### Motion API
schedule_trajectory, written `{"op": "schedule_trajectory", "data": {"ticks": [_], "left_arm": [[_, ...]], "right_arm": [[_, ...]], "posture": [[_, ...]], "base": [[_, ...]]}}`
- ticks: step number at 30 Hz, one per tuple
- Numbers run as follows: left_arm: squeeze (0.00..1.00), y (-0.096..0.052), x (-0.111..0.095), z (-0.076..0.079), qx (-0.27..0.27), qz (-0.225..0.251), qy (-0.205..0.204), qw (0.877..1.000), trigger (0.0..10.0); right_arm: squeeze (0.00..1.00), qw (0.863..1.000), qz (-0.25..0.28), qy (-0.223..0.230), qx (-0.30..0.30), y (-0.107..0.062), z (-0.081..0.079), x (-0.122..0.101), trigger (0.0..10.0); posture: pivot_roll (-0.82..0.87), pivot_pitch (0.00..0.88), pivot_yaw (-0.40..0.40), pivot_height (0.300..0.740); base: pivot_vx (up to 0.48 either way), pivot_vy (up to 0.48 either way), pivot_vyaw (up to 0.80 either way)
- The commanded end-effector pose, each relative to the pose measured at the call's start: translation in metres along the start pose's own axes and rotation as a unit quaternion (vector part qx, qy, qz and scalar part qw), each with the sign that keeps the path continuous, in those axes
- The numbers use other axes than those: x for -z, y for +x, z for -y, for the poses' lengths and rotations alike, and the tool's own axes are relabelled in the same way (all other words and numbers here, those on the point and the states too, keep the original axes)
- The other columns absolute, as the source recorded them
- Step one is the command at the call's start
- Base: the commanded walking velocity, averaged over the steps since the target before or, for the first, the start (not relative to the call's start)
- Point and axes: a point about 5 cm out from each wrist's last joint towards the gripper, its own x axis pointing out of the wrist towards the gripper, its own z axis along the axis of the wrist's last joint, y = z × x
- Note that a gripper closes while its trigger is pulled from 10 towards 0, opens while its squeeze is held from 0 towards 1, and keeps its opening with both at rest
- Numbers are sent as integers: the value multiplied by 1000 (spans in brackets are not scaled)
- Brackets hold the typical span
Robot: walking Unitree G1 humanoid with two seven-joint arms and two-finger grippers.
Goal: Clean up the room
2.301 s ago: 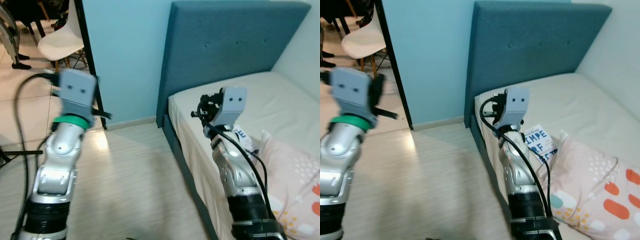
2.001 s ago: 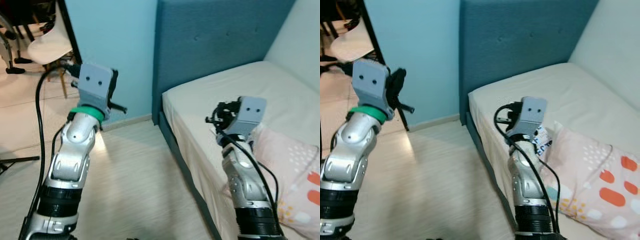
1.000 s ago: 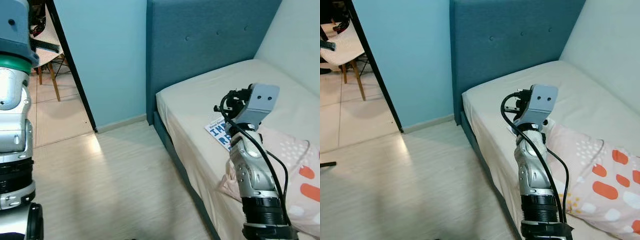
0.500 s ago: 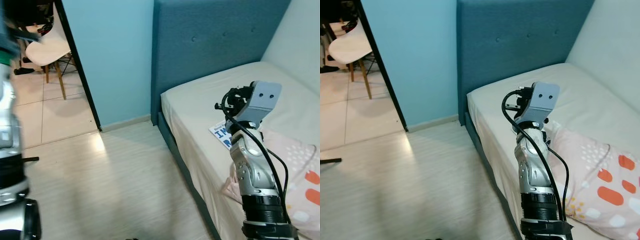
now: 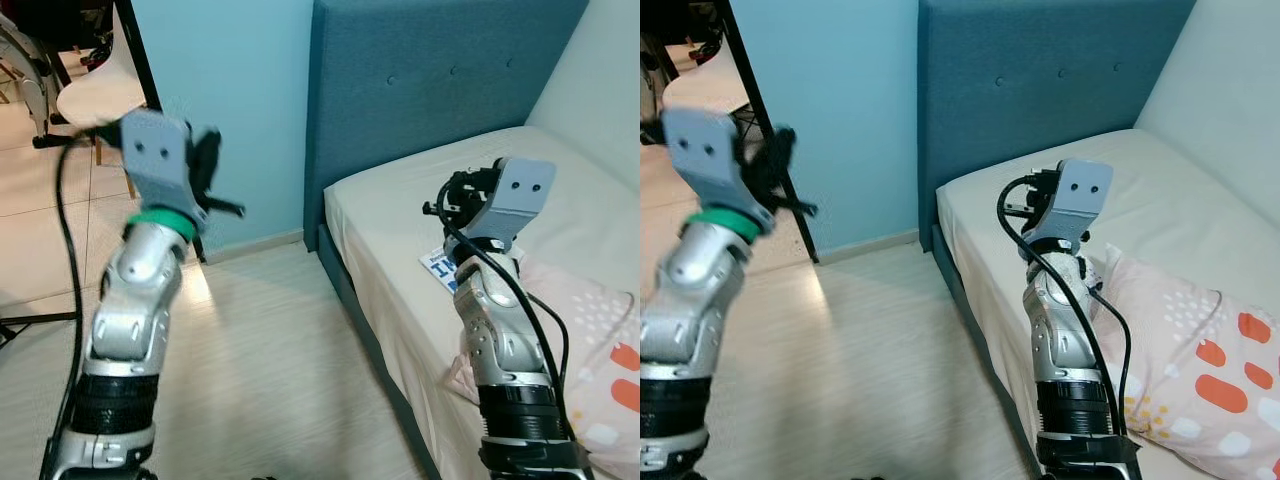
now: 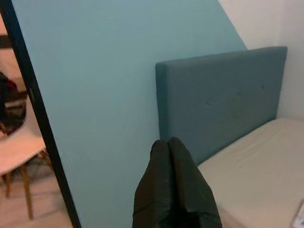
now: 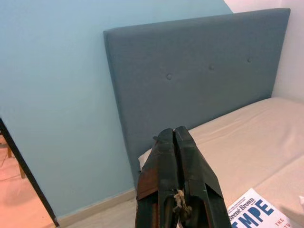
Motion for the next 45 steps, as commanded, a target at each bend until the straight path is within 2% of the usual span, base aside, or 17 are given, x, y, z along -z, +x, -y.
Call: {"op": "schedule_trajectory", "data": {"ticks": [1,11,18,21,22,23,26,30,31,33,34,36,38,40,42,44,45], "left_arm": [[0,-3,7,6,8,-14,-8,1000,10000],[0,-5,8,7,-3,-11,18,1000,10000],[0,-1,13,23,2,-15,16,1000,10000],[0,1,16,27,-5,-23,13,1000,10000],[0,1,16,27,-5,-23,13,1000,10000],[0,2,19,25,-14,-31,16,999,10000],[0,2,23,23,-22,-42,15,999,10000],[0,2,26,23,-27,-50,14,998,10000],[0,2,30,21,-40,-62,7,997,10000],[0,2,30,21,-40,-62,7,997,10000],[0,0,37,19,-50,-82,4,995,10000],[0,0,39,19,-51,-85,4,995,10000],[0,-1,40,21,-44,-82,2,996,10000],[0,-1,40,24,-35,-79,0,996,10000],[0,-1,40,26,-26,-76,2,997,10000],[0,0,41,27,-18,-76,3,997,10000],[0,0,41,27,-18,-76,3,997,10000]], "right_arm": [[0,1000,-11,3,-3,-2,-1,6,10000],[0,1000,-8,8,-11,1,-7,4,10000],[0,1000,-30,4,6,2,-11,9,10000],[0,996,-80,-28,38,3,-15,16,10000],[0,996,-80,-28,38,3,-15,16,10000],[0,988,-107,-83,77,4,-15,18,10000],[0,981,-135,-110,82,6,-18,23,10000],[0,982,-142,-107,72,6,-21,24,10000],[0,985,-154,-37,66,7,-23,24,10000],[0,985,-154,-37,66,7,-23,24,10000],[0,988,-142,-21,49,9,-24,19,10000],[0,989,-139,-28,39,10,-25,17,10000],[0,992,-120,-34,-5,9,-27,10,10000],[0,996,-84,-27,-14,7,-24,2,10000],[0,997,-77,-14,-22,5,-19,-1,10000],[0,997,-74,-29,-13,2,-7,-1,10000],[0,997,-74,-29,-13,2,-7,-1,10000]], "posture": [[120,0,8,740],[110,0,4,740],[95,0,0,740],[88,2,2,740],[88,2,2,740],[82,2,6,740],[82,1,7,740],[82,1,7,740],[81,1,7,740],[81,1,7,740],[76,4,5,740],[76,4,5,740],[69,6,6,740],[65,7,9,740],[54,7,14,740],[34,7,26,740],[34,7,26,740]], "base": [[0,0,0],[0,0,0],[0,0,0],[0,0,0],[0,0,0],[0,0,0],[0,0,0],[0,0,0],[0,0,0],[0,0,0],[0,0,0],[0,0,0],[0,0,0],[0,0,0],[0,0,0],[0,0,0],[0,0,0]]}}
